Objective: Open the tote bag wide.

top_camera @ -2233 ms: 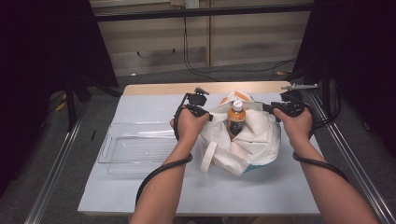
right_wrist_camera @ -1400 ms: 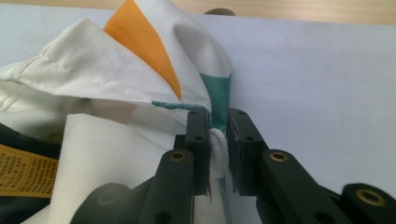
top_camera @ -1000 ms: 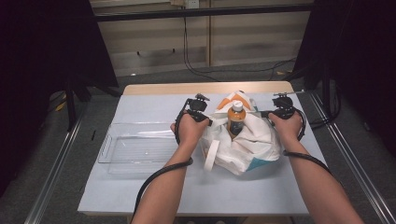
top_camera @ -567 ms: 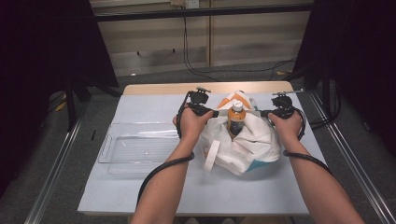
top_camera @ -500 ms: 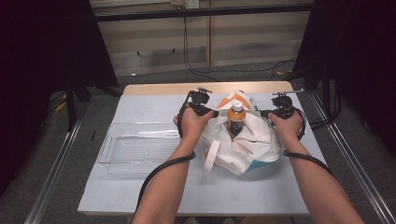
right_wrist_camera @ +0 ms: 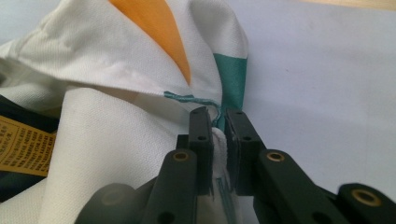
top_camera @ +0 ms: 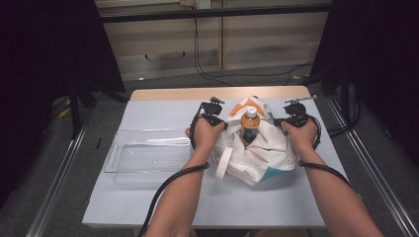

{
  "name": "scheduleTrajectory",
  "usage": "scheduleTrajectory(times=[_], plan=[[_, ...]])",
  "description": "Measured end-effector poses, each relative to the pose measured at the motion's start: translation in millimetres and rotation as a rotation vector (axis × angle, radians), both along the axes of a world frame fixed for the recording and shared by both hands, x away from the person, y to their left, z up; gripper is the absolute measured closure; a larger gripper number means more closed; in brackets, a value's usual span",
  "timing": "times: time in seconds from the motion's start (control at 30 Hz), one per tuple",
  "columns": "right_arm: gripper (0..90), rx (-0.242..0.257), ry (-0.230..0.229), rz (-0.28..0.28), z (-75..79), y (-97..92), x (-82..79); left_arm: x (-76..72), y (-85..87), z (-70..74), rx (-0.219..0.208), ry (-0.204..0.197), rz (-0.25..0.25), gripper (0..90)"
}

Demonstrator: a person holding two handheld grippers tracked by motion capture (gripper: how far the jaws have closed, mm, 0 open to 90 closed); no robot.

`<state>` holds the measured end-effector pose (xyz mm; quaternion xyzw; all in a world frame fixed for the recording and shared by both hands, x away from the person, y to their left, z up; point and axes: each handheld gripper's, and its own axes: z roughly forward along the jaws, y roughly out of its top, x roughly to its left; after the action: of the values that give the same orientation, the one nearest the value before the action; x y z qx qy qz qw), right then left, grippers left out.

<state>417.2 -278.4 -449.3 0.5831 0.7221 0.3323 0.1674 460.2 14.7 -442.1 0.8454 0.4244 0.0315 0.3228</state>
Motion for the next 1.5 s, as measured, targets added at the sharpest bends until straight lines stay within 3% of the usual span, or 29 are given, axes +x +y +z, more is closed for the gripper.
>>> scheduleTrajectory(times=[0.1,0.23,0.3,0.47,0.73,0.9,1.0,1.07,1.17,1.3,1.5], plan=[[81.9,0.015,0.004,-0.005,-2.7,-2.4,-0.5,-1.7,-2.3,-2.0,-0.022,0.001,0.030,89.4],[78.6,0.021,-0.022,-0.011,-3.3,-5.7,-2.6,-0.8,-0.2,-1.8,-0.026,0.013,0.021,90.0],[72.0,-0.003,-0.041,0.000,0.9,-4.1,-4.8,-1.9,-1.5,-1.5,-0.025,0.007,0.035,90.0],[55.7,-0.003,-0.054,-0.023,14.1,-8.6,-11.6,-3.1,-1.3,0.4,-0.023,0.008,0.042,90.0],[45.3,-0.012,-0.082,-0.031,35.2,-14.1,-26.1,-6.6,-3.7,6.5,-0.025,-0.008,0.048,90.0],[47.8,0.005,-0.109,-0.003,43.3,-10.7,-34.9,-9.1,-5.1,7.7,-0.036,-0.011,0.066,90.0],[64.2,0.013,-0.122,0.029,45.0,-6.9,-39.1,-8.9,-3.2,9.7,-0.022,-0.014,0.046,90.0],[75.9,0.025,-0.111,0.068,43.3,-1.3,-40.3,-9.1,-3.9,10.3,-0.034,-0.018,0.053,90.0],[84.4,0.054,-0.100,0.100,39.9,6.0,-40.7,-9.0,-4.9,11.9,-0.041,-0.013,0.051,90.0],[87.3,0.070,-0.067,0.148,29.5,16.3,-38.6,-9.2,-5.2,11.5,-0.037,-0.013,0.054,90.0],[88.3,0.056,-0.058,0.163,16.2,20.5,-36.4,-7.5,-3.0,7.2,-0.023,-0.012,0.056,90.0]])
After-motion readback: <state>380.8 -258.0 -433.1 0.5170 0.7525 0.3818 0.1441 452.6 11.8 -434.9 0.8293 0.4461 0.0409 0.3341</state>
